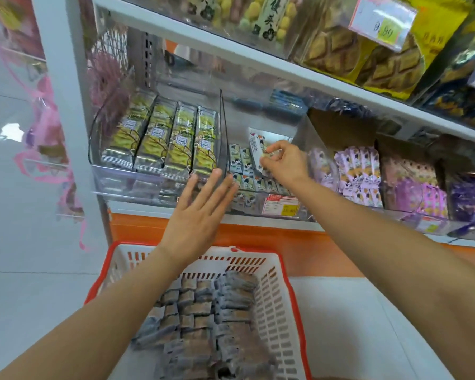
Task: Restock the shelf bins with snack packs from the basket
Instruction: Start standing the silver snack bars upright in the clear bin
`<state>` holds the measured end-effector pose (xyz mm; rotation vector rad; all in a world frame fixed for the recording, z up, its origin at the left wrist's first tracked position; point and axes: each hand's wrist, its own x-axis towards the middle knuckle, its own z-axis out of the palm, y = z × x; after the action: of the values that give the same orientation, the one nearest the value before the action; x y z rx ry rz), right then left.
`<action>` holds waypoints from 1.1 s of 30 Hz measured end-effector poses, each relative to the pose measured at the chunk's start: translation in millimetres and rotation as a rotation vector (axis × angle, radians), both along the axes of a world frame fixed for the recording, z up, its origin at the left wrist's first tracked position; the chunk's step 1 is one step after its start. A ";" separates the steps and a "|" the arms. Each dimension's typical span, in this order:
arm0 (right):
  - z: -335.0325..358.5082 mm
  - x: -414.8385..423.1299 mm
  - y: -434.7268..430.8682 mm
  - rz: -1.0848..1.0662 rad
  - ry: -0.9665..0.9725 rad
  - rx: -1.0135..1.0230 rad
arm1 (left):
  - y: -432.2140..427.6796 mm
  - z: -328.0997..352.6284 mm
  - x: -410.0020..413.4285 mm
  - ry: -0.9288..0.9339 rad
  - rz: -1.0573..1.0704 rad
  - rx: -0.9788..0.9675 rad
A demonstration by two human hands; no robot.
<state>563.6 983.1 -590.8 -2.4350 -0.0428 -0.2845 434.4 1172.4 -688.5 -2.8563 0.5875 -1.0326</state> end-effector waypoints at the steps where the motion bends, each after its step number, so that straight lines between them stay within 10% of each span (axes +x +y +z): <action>1: -3.4 8.5 3.7 -0.013 0.000 -0.048 | -0.5 -1.6 1.7 -0.021 -0.004 -0.004; 14: -26.1 48.8 29.0 -0.035 0.012 -0.332 | -2.7 -15.2 16.0 -0.171 -0.031 -0.037; 33: 17.0 -64.7 9.1 0.254 -0.138 0.129 | -13.7 13.1 -16.0 0.081 0.046 -0.026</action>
<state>498.9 992.1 -573.9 -2.2488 -0.3803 -0.3284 418.5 1158.7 -675.4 -2.9311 0.5143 -0.9278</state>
